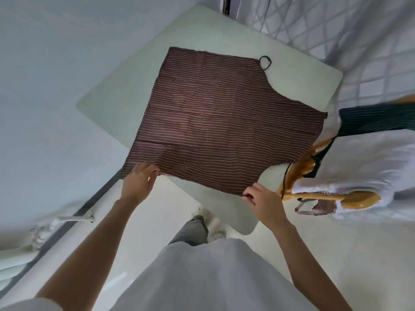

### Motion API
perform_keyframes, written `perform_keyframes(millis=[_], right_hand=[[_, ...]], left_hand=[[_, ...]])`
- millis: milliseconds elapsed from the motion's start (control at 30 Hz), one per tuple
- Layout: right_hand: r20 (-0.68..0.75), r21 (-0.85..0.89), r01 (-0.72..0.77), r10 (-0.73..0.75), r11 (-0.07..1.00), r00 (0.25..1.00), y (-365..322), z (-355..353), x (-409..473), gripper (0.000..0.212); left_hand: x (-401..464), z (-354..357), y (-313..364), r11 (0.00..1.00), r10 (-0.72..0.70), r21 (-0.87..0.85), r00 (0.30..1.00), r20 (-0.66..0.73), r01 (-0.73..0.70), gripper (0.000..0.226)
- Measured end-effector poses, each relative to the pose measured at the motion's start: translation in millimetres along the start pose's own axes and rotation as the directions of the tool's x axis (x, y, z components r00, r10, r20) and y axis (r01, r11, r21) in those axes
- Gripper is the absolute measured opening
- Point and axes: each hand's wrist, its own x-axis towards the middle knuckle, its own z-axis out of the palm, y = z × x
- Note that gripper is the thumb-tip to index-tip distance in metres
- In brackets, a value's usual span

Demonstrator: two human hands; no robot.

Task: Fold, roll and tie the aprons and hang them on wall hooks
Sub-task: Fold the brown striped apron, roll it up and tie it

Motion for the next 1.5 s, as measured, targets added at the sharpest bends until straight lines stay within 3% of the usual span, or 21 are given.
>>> perform_keyframes(millis=[233, 367, 533, 633, 733, 867, 1000, 1067, 1300, 1500], right_hand=[[-0.219, 0.243, -0.186, 0.241, 0.952, 0.946, -10, -24, 20, 0.022], [-0.269, 0.187, -0.236, 0.281, 0.954, 0.921, 0, -45, 56, 0.024], [-0.358, 0.059, -0.118, 0.131, 0.991, 0.925, 15, -85, 123, 0.025], [-0.428, 0.043, -0.092, 0.101, 0.995, 0.898, 18, -116, 184, 0.022], [-0.418, 0.119, -0.132, 0.171, 0.984, 0.892, 23, -132, 246, 0.019], [-0.383, 0.147, -0.258, 0.295, 0.955, 0.875, 37, -135, 314, 0.023], [-0.463, 0.094, -0.284, 0.294, 0.954, 0.836, 55, -143, 383, 0.025], [-0.449, 0.046, -0.301, 0.288, 0.953, 0.846, 64, -143, 414, 0.025], [-0.170, 0.026, -0.478, 0.475, 0.878, 0.863, 113, -89, 475, 0.025], [-0.114, 0.007, -0.526, 0.523, 0.850, 0.844, 130, -63, 491, 0.028]], left_hand=[[9, -9, 21, 0.997, -0.014, -0.077, 0.999, -0.050, 0.010, 0.020], [45, -24, 36, 0.995, 0.056, -0.071, 0.980, -0.190, -0.071, 0.027], [119, -47, 27, 0.981, 0.175, -0.023, 0.940, -0.293, -0.190, 0.025], [185, -64, 26, 0.982, 0.185, 0.026, 0.930, -0.318, -0.187, 0.019], [247, -73, 22, 0.987, 0.159, 0.047, 0.946, -0.282, -0.152, 0.018], [319, -71, 15, 0.970, 0.244, 0.079, 0.928, -0.283, -0.231, 0.015], [396, -60, 8, 0.951, 0.310, 0.100, 0.902, -0.299, -0.294, 0.012], [424, -51, 1, 0.957, 0.288, 0.092, 0.918, -0.272, -0.274, 0.015], [487, 13, -21, 0.977, 0.213, 0.012, 0.977, 0.017, -0.213, 0.019], [509, 41, -29, 0.981, 0.194, -0.025, 0.979, 0.065, -0.193, 0.016]])
